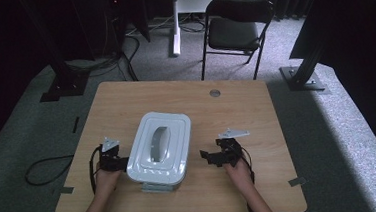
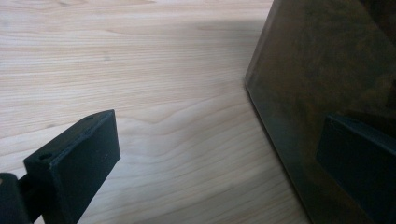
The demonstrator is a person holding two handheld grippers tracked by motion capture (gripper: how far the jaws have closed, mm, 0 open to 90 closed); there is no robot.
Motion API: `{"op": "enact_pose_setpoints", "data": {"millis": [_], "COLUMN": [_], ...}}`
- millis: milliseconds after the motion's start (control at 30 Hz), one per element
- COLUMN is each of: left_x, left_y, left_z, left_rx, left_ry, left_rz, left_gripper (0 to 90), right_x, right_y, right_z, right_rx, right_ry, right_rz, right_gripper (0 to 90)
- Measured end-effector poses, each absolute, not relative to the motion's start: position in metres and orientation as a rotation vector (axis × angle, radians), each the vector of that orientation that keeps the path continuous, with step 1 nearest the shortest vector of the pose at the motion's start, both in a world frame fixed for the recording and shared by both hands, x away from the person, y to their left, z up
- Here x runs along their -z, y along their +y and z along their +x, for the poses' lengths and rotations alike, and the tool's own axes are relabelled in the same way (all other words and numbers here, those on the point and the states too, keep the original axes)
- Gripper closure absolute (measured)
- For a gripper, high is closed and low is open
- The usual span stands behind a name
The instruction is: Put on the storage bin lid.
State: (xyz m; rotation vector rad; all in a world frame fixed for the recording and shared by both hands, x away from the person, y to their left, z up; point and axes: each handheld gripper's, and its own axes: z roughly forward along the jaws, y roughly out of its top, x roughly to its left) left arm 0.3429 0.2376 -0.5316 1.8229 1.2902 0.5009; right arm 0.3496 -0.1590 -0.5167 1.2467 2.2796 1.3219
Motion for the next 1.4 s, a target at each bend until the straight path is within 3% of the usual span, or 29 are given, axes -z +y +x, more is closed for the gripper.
{"op": "enact_pose_setpoints", "data": {"millis": [567, 1400], "left_x": [0.529, 0.524], "left_y": [0.192, 0.211], "left_z": [0.338, 0.333], "left_rx": [-0.473, -0.51], "left_ry": [1.202, 1.106], "left_rz": [1.907, 1.842], "left_gripper": [0.8, 0.8], "right_x": [0.524, 0.53], "right_y": [-0.18, -0.209], "right_z": [0.35, 0.335], "right_rx": [-1.27, -1.241], "right_ry": [2.275, 2.128], "right_rz": [1.29, 1.27], "right_gripper": [12.7, 12.7]}}
